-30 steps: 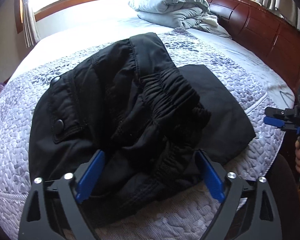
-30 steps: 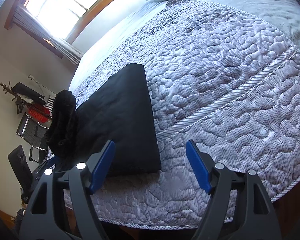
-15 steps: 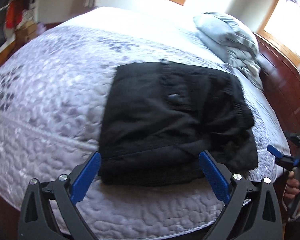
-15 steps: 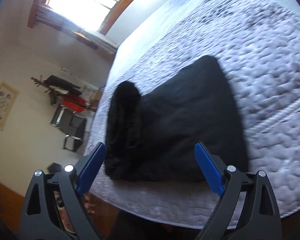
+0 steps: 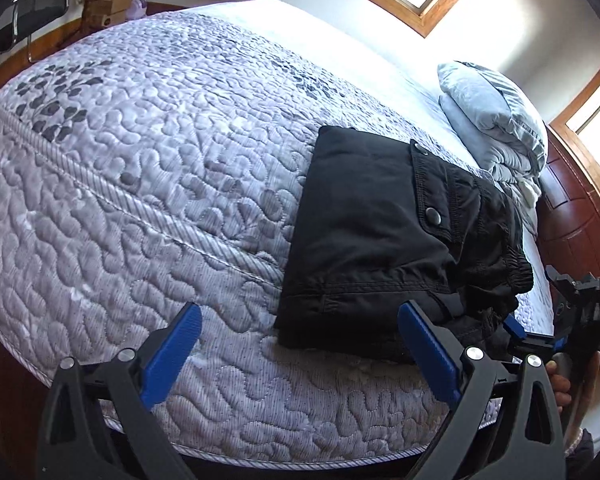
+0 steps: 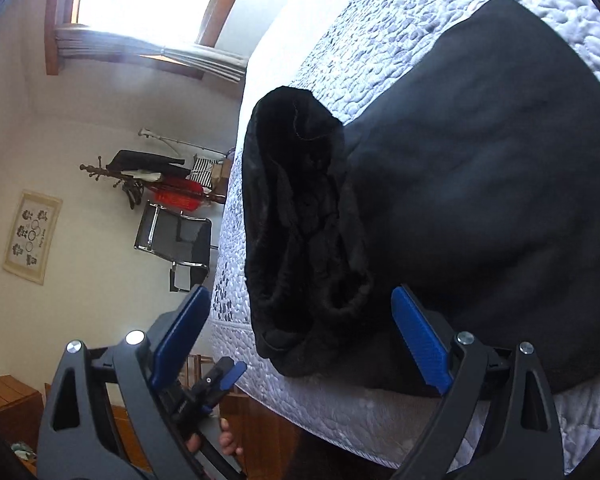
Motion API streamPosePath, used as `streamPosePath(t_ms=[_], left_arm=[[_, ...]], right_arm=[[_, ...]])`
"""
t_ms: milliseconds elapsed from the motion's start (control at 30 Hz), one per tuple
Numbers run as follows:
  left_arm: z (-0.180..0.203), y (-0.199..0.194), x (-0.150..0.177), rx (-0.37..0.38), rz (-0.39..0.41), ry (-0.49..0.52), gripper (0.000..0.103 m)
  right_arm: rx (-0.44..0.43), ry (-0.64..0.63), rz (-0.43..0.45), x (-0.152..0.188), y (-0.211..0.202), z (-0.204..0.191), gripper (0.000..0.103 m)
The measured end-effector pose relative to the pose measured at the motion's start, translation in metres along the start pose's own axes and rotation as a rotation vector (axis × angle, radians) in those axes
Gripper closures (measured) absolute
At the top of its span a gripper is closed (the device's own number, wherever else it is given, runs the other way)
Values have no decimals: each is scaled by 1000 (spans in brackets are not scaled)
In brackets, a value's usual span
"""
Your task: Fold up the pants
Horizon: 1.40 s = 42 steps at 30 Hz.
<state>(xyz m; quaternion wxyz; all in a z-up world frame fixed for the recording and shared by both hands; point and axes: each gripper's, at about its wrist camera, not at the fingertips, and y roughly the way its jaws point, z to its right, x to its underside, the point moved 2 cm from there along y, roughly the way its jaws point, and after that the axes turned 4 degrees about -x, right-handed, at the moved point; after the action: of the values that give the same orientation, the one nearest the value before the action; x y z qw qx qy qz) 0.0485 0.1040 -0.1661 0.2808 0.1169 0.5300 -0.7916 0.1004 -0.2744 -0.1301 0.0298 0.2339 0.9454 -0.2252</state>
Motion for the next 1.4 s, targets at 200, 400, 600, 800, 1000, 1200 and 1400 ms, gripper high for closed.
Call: streamPosePath(t_ms=[200, 400, 600, 800, 1000, 1200, 1400], left_arm=[[-10, 2, -2, 19, -1, -49, 4], [-14, 3, -1, 18, -3, -51, 4], [-14, 4, 0, 3, -6, -47, 4], [-13, 7, 0, -9, -19, -33, 4], [-15, 9, 1, -20, -37, -30, 4], [-19, 10, 2, -39, -49, -32, 4], [-20, 12, 4, -44, -71, -41, 4]], right_arm=[[70, -6, -14, -8, 20, -3, 10], [76, 22, 3, -9, 24, 1, 10], [82, 29, 6, -16, 23, 5, 10], [93, 21, 9, -21, 25, 2, 10], [109, 5, 7, -28, 31, -1, 10], [155, -53, -20, -30, 41, -8, 10], [172, -116, -55, -29, 49, -16, 11]])
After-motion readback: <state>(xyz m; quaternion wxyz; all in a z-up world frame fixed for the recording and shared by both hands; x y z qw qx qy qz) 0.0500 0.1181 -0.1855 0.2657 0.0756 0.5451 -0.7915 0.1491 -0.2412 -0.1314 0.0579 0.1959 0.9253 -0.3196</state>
